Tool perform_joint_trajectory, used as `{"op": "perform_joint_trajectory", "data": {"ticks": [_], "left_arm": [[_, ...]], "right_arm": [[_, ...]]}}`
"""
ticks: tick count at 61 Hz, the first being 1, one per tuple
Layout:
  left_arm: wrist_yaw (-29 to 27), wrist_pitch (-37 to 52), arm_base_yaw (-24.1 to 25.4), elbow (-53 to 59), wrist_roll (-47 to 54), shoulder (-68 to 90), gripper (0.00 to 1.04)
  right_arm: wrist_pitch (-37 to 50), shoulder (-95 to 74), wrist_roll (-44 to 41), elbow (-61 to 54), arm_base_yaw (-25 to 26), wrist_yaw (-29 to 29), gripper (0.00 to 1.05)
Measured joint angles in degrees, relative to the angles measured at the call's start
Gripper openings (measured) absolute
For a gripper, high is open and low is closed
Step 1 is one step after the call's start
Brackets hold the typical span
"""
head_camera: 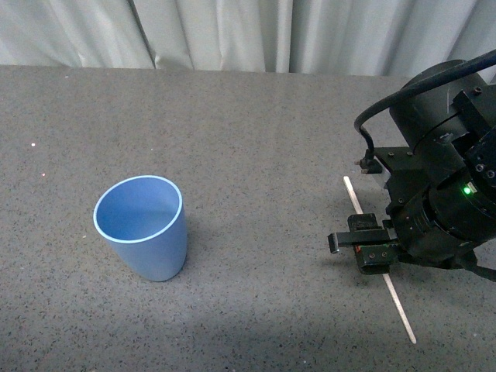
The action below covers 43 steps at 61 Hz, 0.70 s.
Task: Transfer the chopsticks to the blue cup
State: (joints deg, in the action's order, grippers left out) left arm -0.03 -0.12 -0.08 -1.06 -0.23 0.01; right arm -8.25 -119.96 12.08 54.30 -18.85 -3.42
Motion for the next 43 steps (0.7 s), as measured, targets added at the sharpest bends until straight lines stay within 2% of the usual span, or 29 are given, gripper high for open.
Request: {"op": "perform_joint_trajectory", "data": {"ticks": [17,33,36,43], "left_arm": [[0.0,0.0,0.0,0.0,0.0,0.0,0.98],[0.0,0.0,0.0,0.0,0.0,0.0,0.98],[0.0,0.0,0.0,0.0,0.0,0.0,0.98],[0.0,0.0,0.0,0.0,0.0,0.0,0.98]], "right_arm": [[1.2,-0.2,0.2,-0.2,0.1,-0.8,0.01],[10.1,4.4,-1.1,-6.2,0.9,0.6,0.01],[13.9,6.8,-1.9,-7.8,0.8,1.4,0.01],[29.9,16.0,-7.2,-10.6,-1.9,3.8,0.01]]}}
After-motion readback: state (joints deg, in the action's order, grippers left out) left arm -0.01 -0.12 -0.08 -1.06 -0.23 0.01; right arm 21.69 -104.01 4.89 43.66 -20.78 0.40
